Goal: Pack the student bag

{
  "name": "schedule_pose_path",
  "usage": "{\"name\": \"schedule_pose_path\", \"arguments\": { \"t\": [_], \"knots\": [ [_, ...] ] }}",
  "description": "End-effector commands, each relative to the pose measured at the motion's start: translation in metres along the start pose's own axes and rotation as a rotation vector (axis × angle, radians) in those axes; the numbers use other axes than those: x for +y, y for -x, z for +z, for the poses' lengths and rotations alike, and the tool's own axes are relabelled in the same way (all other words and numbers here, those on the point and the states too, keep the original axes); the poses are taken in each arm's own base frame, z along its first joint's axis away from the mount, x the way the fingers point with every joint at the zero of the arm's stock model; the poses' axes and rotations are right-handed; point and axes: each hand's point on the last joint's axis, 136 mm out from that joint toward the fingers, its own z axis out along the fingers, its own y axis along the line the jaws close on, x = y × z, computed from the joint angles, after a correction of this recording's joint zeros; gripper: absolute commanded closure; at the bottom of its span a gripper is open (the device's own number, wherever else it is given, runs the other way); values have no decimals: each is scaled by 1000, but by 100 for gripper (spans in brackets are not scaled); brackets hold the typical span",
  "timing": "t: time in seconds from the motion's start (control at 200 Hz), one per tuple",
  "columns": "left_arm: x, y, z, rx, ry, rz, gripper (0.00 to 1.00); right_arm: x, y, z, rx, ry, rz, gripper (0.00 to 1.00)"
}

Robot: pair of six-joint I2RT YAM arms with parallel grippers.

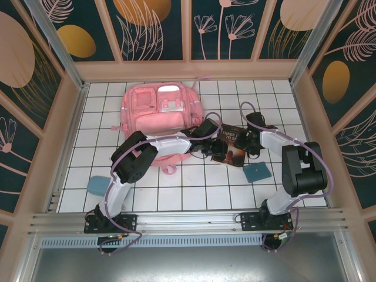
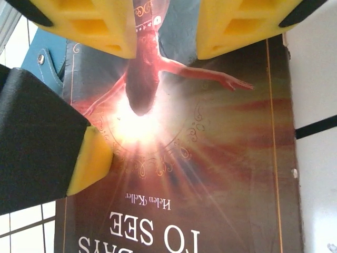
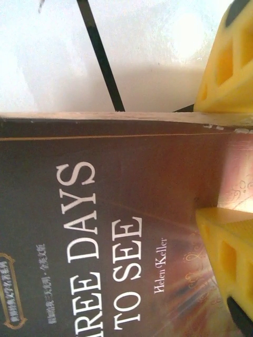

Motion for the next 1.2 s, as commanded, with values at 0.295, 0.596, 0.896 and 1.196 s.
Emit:
{"name": "schedule_pose_path", "arguments": {
  "t": [0.295,0.596,0.896,1.196],
  "knots": [
    [18,-19,24,105,43,6,74,26,5,-30,-35,134,-66,71],
    [16,-19,24,110,35,18,76,38,5,-38,-44,194,-117,89],
    [-36,15,-28,-8,-83,102,60,35,28,-68,-186,159,-121,100],
    [-22,86,-149,-277,-141,67,28,95,41,-155,-350,482,-231,100]
  ]
}}
